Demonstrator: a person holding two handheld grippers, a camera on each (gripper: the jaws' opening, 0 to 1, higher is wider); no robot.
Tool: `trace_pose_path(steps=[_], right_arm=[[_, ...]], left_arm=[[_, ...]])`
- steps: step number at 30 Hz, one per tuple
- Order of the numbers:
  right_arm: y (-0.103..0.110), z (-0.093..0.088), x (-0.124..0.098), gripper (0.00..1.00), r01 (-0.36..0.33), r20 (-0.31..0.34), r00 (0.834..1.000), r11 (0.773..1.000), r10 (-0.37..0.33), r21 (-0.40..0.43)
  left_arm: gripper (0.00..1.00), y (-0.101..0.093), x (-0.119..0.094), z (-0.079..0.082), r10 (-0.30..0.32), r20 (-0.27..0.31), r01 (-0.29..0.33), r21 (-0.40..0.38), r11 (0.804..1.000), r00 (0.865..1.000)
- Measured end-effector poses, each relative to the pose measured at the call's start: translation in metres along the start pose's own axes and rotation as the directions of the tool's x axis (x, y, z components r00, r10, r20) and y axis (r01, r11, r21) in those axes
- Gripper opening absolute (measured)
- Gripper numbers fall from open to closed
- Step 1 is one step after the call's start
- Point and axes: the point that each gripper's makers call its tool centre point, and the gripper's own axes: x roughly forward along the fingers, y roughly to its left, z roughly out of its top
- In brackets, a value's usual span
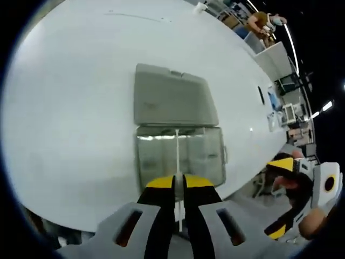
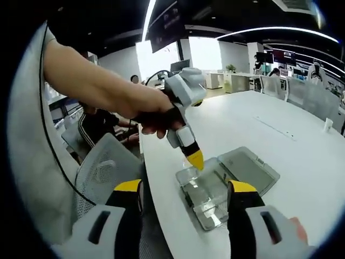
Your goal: Insert the divider into the dual guide fixture by aligning both edges with the guide slots and pushing it downward to the bottom, including one-sided entry, uneven engagement, binding, and posture correction.
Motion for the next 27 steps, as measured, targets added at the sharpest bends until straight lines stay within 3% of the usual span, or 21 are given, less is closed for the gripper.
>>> trace_pose_path(steps=[27], right_arm=[[-0.010, -0.003, -0.005, 0.61, 0.009, 0.015, 1.000, 1.000, -0.009, 0.002]], left_arm=[[0.01, -0.002, 0.012, 0.000, 0.042, -0.059, -0.042, 0.004, 0.999, 0.997]])
